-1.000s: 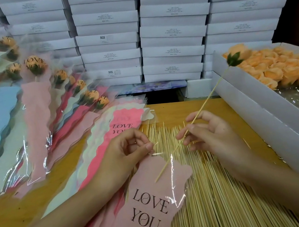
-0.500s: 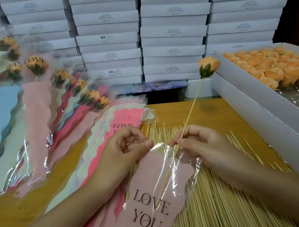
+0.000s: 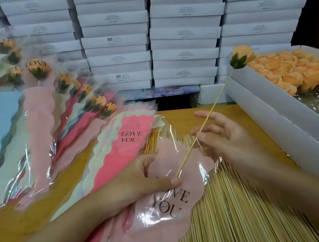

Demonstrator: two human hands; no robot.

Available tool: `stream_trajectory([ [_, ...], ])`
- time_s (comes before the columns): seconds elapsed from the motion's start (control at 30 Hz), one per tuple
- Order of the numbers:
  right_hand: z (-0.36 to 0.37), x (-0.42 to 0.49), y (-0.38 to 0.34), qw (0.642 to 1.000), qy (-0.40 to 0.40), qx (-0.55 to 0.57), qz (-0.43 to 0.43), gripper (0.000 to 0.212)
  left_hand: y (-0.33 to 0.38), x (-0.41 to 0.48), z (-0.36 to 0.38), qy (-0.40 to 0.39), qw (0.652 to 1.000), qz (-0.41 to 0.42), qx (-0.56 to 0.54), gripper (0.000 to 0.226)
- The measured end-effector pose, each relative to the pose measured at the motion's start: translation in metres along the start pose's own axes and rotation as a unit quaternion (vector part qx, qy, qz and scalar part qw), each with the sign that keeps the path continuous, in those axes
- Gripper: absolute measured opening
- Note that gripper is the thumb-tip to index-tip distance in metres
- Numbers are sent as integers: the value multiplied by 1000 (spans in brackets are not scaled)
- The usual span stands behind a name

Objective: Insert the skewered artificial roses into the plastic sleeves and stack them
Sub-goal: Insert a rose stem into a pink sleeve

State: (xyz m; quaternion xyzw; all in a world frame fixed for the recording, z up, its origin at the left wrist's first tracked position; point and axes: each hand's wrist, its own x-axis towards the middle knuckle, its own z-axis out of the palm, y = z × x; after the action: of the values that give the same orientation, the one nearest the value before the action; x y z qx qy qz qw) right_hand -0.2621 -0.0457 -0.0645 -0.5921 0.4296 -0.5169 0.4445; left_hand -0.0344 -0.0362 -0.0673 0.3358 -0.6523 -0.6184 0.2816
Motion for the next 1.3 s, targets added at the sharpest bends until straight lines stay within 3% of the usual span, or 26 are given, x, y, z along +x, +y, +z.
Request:
stream_trajectory([
  [0.33, -15, 11, -16, 984, 166, -40, -54, 70, 6, -2, 4, -27, 999, 23, -8, 22],
  [0.5, -21, 11, -16, 974, 212, -32, -69, 55, 7, -3, 4, -37, 999, 22, -11, 19],
  [0.67, -22, 14, -11, 976, 205, -41, -64, 37, 7, -3, 4, -31, 999, 19, -2, 23],
  [0.9, -16, 10, -1, 985, 151, -61, -60, 32, 4, -1, 3, -10, 999, 25, 22, 8],
  [1.03, -10, 5, 2, 988, 101, -83, -85, 33, 2, -1, 1, -4, 1000, 17, 3, 21],
  [1.3, -2, -6, 7, 985, 32, -108, -128, 28, 1, -1, -1, -20, 999, 13, -41, 14],
])
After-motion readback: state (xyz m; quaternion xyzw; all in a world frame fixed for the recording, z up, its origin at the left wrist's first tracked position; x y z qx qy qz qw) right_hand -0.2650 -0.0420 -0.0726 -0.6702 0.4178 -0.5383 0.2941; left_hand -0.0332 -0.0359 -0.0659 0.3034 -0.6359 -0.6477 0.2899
